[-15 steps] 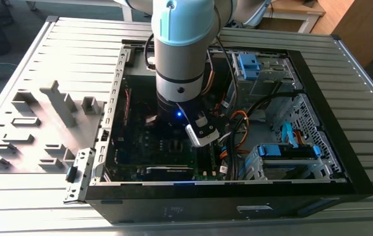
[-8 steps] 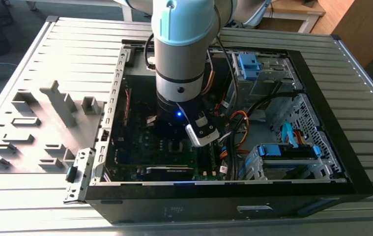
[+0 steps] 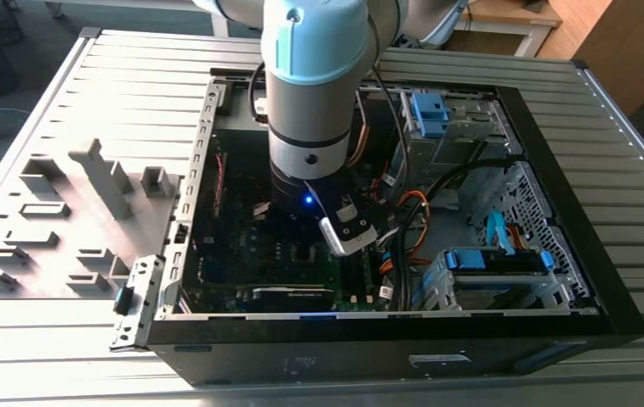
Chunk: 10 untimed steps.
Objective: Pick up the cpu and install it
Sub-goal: 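Place the cpu into insertion slot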
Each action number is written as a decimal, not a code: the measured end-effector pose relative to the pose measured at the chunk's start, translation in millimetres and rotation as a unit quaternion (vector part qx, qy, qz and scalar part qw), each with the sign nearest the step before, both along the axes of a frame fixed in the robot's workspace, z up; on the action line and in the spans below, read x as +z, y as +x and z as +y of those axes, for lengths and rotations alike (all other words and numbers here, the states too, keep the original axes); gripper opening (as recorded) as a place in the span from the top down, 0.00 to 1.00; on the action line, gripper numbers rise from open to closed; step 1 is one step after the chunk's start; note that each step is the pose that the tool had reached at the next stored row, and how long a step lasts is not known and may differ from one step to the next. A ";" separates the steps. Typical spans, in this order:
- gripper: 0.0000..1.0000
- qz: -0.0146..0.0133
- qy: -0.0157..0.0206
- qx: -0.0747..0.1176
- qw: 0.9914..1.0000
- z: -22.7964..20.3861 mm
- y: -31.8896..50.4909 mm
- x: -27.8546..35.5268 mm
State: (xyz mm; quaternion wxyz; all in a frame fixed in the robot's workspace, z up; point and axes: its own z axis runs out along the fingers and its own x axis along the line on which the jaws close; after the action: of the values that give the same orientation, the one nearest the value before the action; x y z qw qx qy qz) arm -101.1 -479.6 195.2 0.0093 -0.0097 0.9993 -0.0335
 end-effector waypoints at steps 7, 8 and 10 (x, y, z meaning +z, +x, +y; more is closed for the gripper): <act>0.89 0.000 0.000 0.000 1.000 -0.1 -0.1 -2.4; 0.89 0.000 0.000 0.000 1.000 -0.1 -0.1 -2.4; 0.89 0.000 0.000 0.000 1.000 -0.1 -0.1 -2.8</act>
State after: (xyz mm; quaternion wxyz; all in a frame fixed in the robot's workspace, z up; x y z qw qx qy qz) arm -101.1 -479.7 192.4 0.0092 -0.0097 0.9993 -0.0337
